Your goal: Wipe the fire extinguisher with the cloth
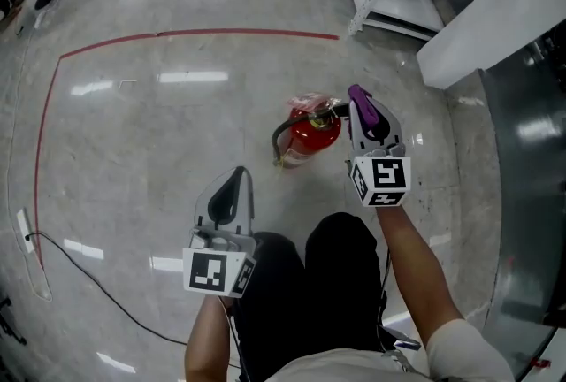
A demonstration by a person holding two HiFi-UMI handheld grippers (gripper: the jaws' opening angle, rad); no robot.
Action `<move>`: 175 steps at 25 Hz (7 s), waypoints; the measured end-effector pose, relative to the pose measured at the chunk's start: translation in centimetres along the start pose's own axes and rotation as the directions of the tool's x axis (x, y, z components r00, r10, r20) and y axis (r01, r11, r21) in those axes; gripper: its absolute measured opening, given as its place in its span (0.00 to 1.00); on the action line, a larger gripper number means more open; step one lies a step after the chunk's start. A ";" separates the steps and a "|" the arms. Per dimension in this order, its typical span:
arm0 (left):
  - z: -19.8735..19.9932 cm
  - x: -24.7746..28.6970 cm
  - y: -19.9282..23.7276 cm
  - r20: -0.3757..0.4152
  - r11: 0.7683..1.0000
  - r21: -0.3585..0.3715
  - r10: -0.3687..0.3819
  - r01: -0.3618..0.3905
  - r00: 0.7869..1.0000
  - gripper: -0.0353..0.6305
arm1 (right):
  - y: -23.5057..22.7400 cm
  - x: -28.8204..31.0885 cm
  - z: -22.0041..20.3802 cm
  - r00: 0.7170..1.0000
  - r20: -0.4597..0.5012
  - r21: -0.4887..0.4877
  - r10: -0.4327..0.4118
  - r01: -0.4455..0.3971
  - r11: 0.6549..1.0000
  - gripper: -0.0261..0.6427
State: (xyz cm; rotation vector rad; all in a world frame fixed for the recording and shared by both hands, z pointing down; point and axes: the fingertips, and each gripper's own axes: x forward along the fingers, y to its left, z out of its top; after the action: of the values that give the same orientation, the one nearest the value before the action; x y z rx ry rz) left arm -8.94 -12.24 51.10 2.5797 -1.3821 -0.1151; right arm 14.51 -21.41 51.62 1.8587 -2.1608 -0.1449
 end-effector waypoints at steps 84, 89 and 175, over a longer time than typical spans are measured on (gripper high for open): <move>-1.2 -2.1 -3.8 -0.031 0.999 -0.038 -0.023 0.021 0.999 0.06 | 1.3 -7.4 -13.5 0.941 0.239 0.537 0.241 -0.335 0.775 0.14; -0.8 -1.6 -4.9 -0.033 0.999 -0.018 -0.033 0.033 0.999 0.06 | -2.3 -6.4 -9.3 0.950 0.300 0.330 0.083 -0.185 0.926 0.14; -7.1 -0.5 -1.4 -0.098 0.993 -0.096 0.062 -0.072 0.993 0.06 | 4.0 -3.2 -8.9 0.791 0.508 0.248 0.342 -0.514 0.821 0.14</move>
State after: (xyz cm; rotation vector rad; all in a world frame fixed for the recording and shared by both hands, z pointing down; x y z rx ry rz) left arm -6.89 -10.06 57.65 2.4228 -1.3908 -0.0486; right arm 13.65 -16.65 60.70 1.5312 -3.0781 -0.0592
